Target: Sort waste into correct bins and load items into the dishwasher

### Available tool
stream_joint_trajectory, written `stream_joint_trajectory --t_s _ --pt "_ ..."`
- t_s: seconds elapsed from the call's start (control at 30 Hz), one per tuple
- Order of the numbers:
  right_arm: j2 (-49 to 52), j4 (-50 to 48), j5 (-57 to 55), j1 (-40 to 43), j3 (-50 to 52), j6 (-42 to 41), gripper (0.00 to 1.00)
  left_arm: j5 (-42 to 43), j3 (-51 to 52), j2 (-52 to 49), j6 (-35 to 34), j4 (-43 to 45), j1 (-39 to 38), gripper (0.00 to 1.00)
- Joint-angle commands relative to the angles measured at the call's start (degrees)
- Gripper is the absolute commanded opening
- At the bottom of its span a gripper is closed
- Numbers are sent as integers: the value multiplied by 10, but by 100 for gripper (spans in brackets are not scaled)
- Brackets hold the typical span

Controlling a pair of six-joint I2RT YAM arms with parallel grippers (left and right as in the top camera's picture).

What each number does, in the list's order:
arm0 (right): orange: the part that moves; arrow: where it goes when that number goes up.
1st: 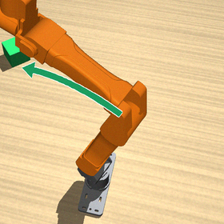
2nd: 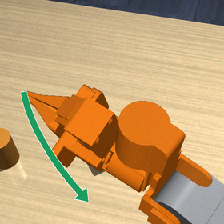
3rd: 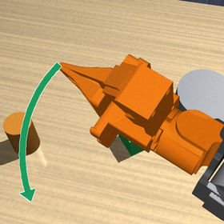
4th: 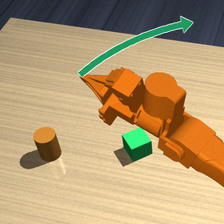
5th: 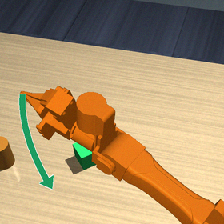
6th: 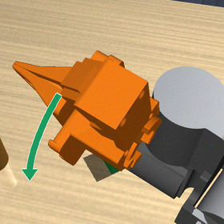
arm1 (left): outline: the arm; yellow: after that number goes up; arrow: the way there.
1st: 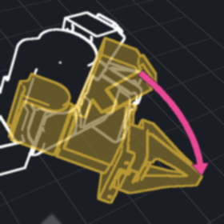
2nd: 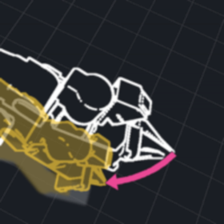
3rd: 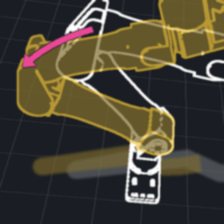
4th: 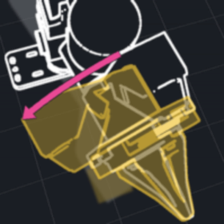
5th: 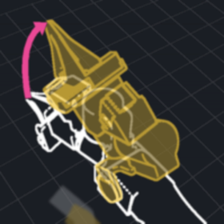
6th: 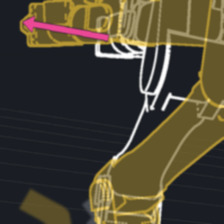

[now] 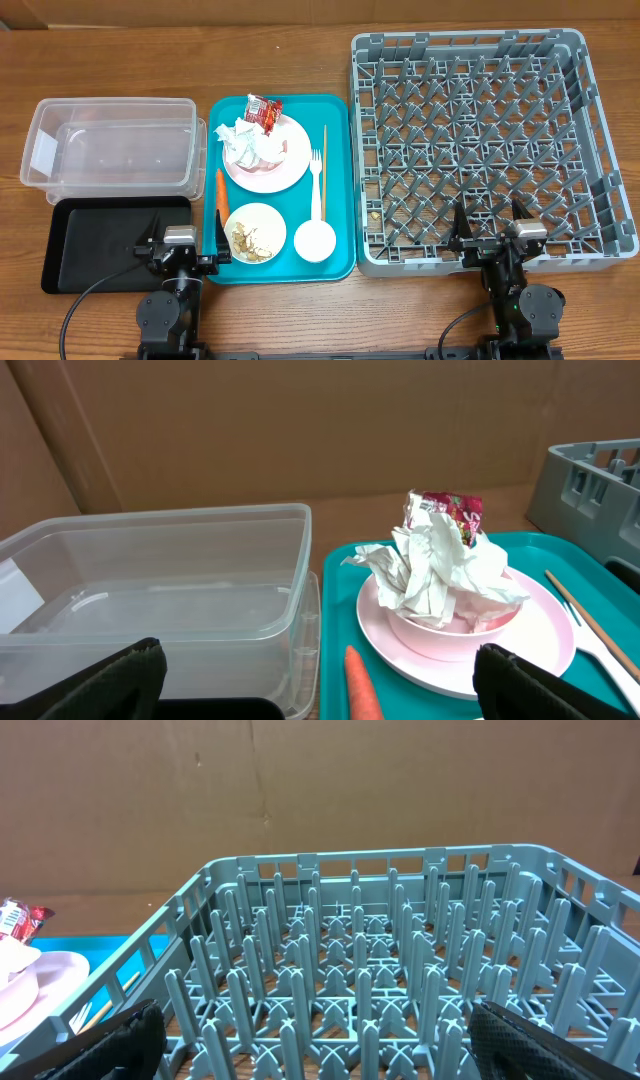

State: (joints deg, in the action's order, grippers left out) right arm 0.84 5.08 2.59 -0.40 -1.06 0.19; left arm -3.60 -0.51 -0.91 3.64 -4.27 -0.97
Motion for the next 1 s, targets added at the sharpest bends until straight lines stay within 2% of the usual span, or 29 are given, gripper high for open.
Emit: stream_joint_trajectory --t_s 0.0,0.97 --pt "-7 -4 1 2 6 -2 100 3 2 6 13 2 3 100" --pt "-7 -4 1 2 6 -2 100 26 2 6 10 7 3 100"
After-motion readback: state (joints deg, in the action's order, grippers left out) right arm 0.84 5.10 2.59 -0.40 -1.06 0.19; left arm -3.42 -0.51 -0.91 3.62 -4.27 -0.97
